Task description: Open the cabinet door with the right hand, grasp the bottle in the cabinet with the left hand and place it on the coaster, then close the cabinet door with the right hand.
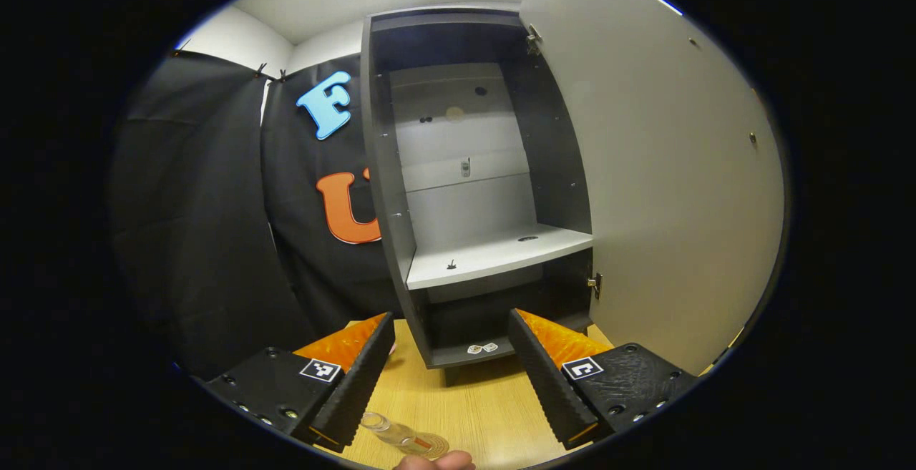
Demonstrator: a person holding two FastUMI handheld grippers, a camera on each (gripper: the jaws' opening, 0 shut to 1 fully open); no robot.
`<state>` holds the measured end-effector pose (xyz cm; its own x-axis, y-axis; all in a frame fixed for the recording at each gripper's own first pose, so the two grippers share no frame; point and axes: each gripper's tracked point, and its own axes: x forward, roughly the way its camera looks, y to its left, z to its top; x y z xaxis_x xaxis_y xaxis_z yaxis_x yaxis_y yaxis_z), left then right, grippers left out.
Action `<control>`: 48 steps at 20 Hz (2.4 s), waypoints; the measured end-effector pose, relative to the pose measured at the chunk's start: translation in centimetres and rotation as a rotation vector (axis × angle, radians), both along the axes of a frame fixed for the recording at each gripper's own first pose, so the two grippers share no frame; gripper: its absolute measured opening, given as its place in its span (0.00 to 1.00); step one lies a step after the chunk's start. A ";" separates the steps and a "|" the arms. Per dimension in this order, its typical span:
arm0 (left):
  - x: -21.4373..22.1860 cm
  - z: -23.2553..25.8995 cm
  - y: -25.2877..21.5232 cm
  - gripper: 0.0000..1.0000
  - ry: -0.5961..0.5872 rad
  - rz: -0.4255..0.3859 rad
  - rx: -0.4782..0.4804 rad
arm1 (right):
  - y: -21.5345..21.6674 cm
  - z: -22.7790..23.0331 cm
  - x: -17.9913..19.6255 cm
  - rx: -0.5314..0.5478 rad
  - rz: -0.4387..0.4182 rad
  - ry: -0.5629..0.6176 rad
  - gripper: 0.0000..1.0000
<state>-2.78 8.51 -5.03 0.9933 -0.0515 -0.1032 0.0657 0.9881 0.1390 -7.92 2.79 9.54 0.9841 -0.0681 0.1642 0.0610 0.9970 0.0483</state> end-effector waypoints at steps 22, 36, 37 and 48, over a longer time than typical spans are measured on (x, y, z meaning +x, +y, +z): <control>-4.3 -0.1 12.7 0.96 -0.031 0.212 -0.090 | 13.0 0.7 6.4 0.022 0.200 0.040 0.95; -3.8 2.3 8.7 0.96 -0.042 0.071 -0.182 | 20.6 -1.7 12.1 0.020 0.366 0.155 0.97; -3.6 2.6 8.4 0.96 -0.040 0.069 -0.188 | 20.5 -2.0 12.6 0.012 0.370 0.161 0.94; -1.1 4.2 7.3 0.96 -0.068 0.129 -0.150 | 20.4 -5.6 16.9 0.063 0.386 0.223 0.97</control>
